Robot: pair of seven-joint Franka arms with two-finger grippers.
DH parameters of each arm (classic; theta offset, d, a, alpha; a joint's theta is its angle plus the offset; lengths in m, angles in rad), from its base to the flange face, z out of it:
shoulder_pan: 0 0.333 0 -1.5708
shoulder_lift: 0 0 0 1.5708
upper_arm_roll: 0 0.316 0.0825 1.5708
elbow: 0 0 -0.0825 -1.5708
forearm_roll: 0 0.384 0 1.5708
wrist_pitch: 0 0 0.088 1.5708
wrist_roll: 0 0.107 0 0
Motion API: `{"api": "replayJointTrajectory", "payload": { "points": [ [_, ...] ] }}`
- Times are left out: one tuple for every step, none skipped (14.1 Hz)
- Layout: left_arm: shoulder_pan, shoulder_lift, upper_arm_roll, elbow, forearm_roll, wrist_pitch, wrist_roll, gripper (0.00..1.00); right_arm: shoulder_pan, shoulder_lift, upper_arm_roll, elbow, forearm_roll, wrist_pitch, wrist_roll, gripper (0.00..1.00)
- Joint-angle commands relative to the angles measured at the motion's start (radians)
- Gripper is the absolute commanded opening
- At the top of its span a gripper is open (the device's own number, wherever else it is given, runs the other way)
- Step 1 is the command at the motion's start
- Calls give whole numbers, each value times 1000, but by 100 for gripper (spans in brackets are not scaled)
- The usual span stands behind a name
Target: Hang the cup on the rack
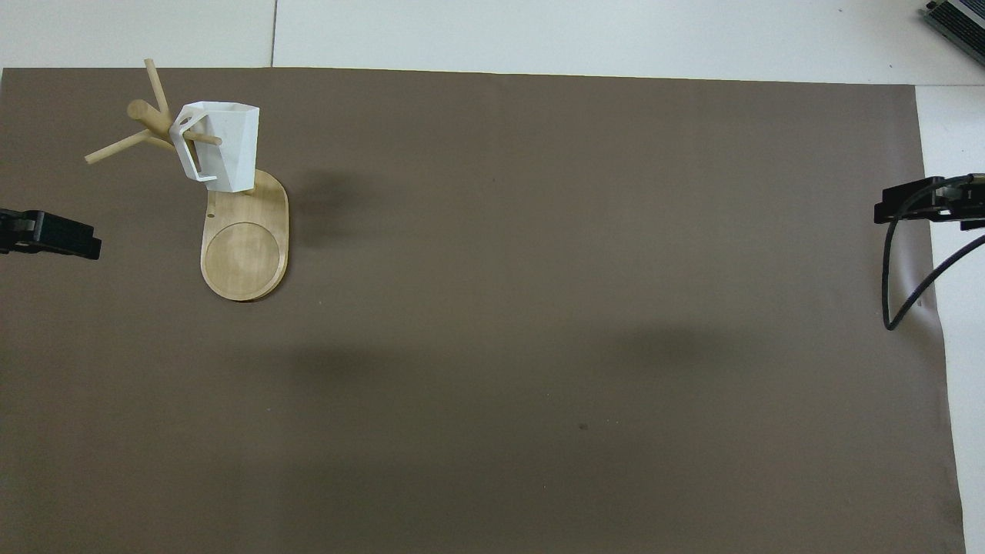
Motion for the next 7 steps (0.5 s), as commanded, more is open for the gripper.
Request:
{"api": "replayJointTrajectory", "payload": {
  "points": [
    [-4,-41,2,-54,21,28,-15,100,-5,-18,3,-17,16,-8,-14,100],
    [-6,-43,2,-54,21,27,-24,100,-5,-18,3,-17,16,-8,-14,100],
    [-6,-43,2,-54,21,27,-44,100,-5,-18,3,-17,16,-8,-14,100],
    [-9,-43,2,-54,23,28,-53,100,-5,-20,3,-17,16,-8,-14,100],
    [-13,-43,2,-54,41,27,-54,100,-5,-18,3,-17,16,-8,-14,100],
    [-18,-43,-1,-54,64,25,-54,100,-5,-18,3,-17,16,-8,-14,100],
    [-19,-43,-1,-54,66,24,-56,100,-5,-18,3,-17,16,-8,-14,100]
  ]
}}
